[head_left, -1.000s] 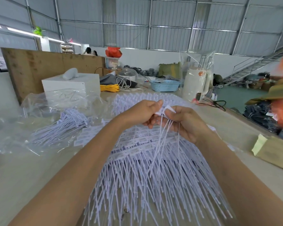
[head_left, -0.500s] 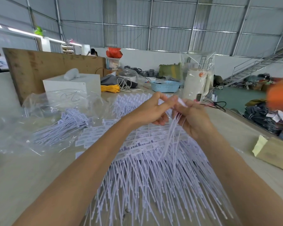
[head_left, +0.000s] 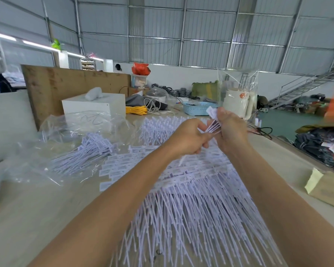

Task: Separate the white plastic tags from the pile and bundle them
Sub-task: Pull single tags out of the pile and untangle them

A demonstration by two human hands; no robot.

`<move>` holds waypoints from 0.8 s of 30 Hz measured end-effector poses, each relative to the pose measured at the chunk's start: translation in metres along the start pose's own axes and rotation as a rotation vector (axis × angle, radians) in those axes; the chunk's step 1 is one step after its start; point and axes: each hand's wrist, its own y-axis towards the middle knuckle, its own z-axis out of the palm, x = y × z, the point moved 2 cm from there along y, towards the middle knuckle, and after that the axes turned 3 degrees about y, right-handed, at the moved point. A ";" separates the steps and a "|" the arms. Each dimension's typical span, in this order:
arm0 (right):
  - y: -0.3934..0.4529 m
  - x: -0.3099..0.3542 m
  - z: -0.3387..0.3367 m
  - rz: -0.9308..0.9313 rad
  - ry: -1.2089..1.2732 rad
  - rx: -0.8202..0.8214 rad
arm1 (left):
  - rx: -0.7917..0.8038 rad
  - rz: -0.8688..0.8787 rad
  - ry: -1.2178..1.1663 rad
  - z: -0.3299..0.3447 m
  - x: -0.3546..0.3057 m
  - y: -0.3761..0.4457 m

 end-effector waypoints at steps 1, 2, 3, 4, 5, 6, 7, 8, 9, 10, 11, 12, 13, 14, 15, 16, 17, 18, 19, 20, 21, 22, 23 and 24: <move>0.000 -0.007 0.007 0.014 -0.014 0.012 | -0.032 0.002 0.065 -0.007 0.006 -0.001; -0.001 -0.015 0.015 0.031 -0.038 0.035 | -0.065 -0.001 0.130 -0.014 0.013 -0.002; -0.003 -0.024 0.025 0.049 -0.070 0.069 | -0.098 -0.014 0.182 -0.023 0.021 -0.004; -0.006 -0.032 0.036 0.071 -0.104 0.107 | -0.132 -0.033 0.230 -0.033 0.029 -0.006; -0.008 -0.041 0.047 0.096 -0.141 0.137 | -0.167 -0.057 0.277 -0.043 0.038 -0.010; -0.012 -0.050 0.060 0.127 -0.178 0.171 | -0.203 -0.088 0.320 -0.055 0.048 -0.015; -0.014 -0.058 0.071 0.148 -0.217 0.199 | -0.225 -0.116 0.344 -0.065 0.057 -0.019; -0.016 -0.066 0.081 0.157 -0.255 0.229 | -0.243 -0.136 0.359 -0.074 0.065 -0.023; -0.019 -0.075 0.093 0.164 -0.297 0.271 | -0.266 -0.152 0.373 -0.085 0.073 -0.029; -0.023 -0.085 0.107 0.175 -0.341 0.318 | -0.286 -0.167 0.388 -0.097 0.081 -0.036; -0.028 -0.094 0.120 0.189 -0.375 0.368 | -0.309 -0.187 0.407 -0.109 0.089 -0.042; -0.032 -0.103 0.133 0.209 -0.397 0.419 | -0.332 -0.213 0.433 -0.122 0.098 -0.048; -0.036 -0.112 0.144 0.227 -0.411 0.469 | -0.360 -0.235 0.462 -0.135 0.108 -0.054; -0.038 -0.121 0.155 0.239 -0.424 0.514 | -0.388 -0.260 0.486 -0.148 0.120 -0.058; -0.037 -0.131 0.162 0.225 -0.464 0.548 | -0.414 -0.292 0.504 -0.161 0.131 -0.064; -0.034 -0.141 0.168 0.157 -0.571 0.578 | -0.443 -0.333 0.521 -0.174 0.142 -0.070; -0.031 -0.148 0.170 0.033 -0.736 0.609 | -0.463 -0.383 0.549 -0.185 0.153 -0.076; -0.027 -0.154 0.172 -0.105 -0.908 0.642 | -0.480 -0.438 0.579 -0.194 0.163 -0.083; -0.024 -0.160 0.172 -0.218 -1.057 0.676 | -0.487 -0.477 0.617 -0.203 0.174 -0.087; -0.020 -0.166 0.172 -0.267 -1.190 0.715 | -0.485 -0.495 0.649 -0.210 0.183 -0.089; -0.017 -0.172 0.171 -0.269 -1.324 0.761 | -0.471 -0.502 0.657 -0.214 0.191 -0.089; -0.014 -0.177 0.171 -0.258 -1.461 0.813 | -0.450 -0.496 0.657 -0.216 0.197 -0.086; -0.011 -0.181 0.171 -0.238 -1.579 0.855 | -0.423 -0.480 0.668 -0.216 0.201 -0.082; -0.008 -0.184 0.172 -0.217 -1.660 0.876 | -0.390 -0.465 0.678 -0.215 0.203 -0.077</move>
